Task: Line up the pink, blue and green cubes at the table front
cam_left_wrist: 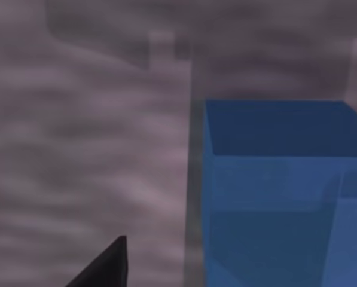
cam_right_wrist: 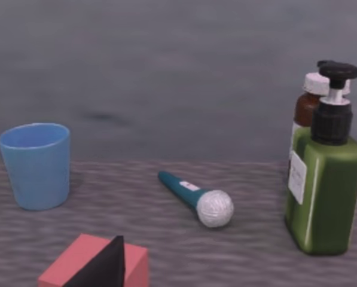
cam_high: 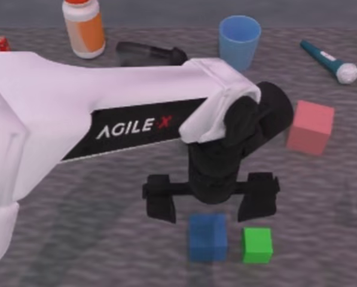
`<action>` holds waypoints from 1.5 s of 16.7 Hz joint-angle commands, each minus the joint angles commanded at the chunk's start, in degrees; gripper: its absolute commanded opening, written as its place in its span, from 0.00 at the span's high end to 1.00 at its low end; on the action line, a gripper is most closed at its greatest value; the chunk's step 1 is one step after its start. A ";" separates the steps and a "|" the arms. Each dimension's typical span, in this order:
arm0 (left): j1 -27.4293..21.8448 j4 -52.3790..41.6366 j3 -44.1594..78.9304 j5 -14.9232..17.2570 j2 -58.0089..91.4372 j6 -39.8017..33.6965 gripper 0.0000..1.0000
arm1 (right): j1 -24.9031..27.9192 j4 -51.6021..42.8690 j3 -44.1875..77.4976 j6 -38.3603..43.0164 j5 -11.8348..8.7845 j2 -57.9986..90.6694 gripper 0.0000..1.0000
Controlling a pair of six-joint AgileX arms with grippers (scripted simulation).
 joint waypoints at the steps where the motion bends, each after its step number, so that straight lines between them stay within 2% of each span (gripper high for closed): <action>1: 0.14 -1.64 1.10 0.00 -0.67 -0.01 0.00 | 0.00 0.00 0.00 0.00 0.00 0.00 0.00; 8: 0.31 -2.60 1.61 -0.04 -1.84 0.15 0.00 | 0.12 -0.40 0.57 -0.32 -0.05 0.58 0.00; 11: 3.13 0.50 -2.90 -0.36 -6.79 0.99 0.00 | 0.96 -3.98 5.86 -3.21 -0.31 5.90 0.00; 14: 8.44 6.12 -11.37 -0.76 -16.79 2.87 0.00 | 2.16 -10.70 16.48 -8.54 -0.42 16.64 0.00; 18: 18.12 16.14 -27.28 -1.04 -36.94 7.90 0.00 | 4.03 -23.46 36.45 -18.36 -0.16 38.74 0.00; 25: 36.35 35.93 -60.77 -0.99 -77.37 24.84 0.00 | 7.78 -49.50 74.32 -37.77 0.62 86.87 0.00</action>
